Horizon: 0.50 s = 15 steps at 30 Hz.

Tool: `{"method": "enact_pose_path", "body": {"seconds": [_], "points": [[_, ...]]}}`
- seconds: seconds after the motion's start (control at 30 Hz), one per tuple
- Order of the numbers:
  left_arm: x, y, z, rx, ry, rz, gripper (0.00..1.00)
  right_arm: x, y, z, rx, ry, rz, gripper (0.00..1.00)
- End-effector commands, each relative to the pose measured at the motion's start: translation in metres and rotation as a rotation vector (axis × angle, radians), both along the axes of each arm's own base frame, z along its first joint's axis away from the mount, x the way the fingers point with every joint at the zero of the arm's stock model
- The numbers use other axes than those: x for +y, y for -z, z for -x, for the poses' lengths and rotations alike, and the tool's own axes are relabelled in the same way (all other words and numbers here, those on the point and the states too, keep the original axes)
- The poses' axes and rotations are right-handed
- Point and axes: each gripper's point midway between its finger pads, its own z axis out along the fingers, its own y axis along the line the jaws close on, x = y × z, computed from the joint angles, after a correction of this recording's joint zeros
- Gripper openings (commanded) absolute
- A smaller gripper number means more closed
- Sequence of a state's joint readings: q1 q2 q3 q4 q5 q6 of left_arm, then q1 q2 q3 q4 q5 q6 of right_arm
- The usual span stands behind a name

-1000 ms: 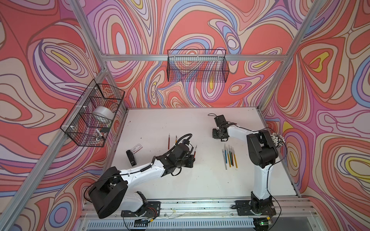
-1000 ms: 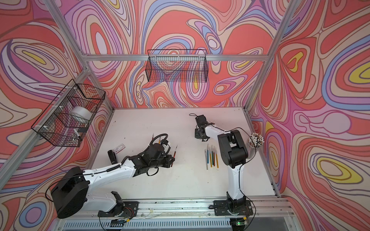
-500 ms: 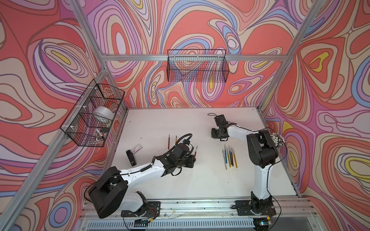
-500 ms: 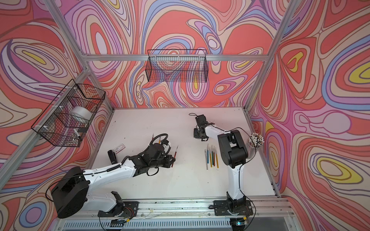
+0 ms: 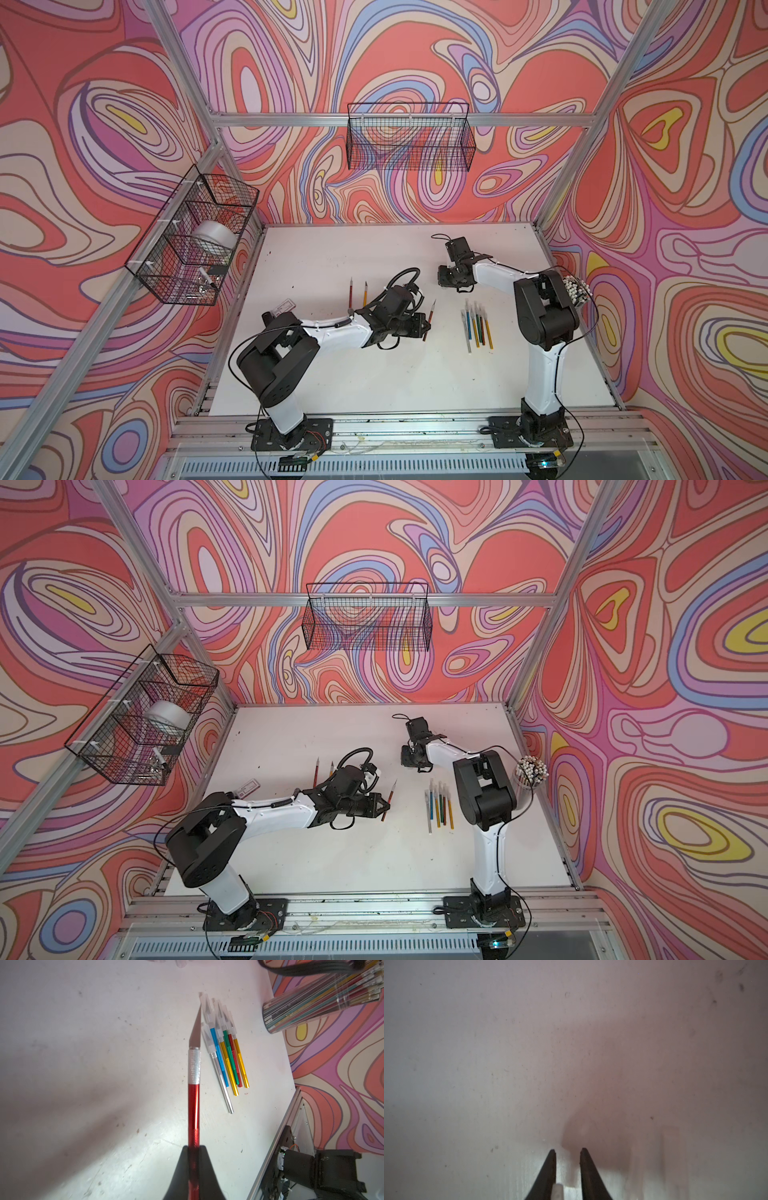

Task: Remove protective caps from carving knives
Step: Place the protective sleeve at the center of the board.

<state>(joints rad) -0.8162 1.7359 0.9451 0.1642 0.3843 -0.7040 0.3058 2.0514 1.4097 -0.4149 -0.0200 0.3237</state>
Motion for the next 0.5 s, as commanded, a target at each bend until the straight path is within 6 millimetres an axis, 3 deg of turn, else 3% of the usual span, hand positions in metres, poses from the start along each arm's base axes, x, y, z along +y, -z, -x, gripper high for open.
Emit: {"method": "enact_pose_path", "body": {"seconds": [0.0,0.47], "points": [[-0.021,-0.003,-0.006,0.022,0.043,0.064,0.00,-0.004,-0.016,0.000,-0.026,0.010,-0.014,0.24],[-0.048,0.016,-0.030,0.045,0.050,0.057,0.00,-0.004,-0.021,0.006,-0.029,0.008,-0.030,0.23]]}}
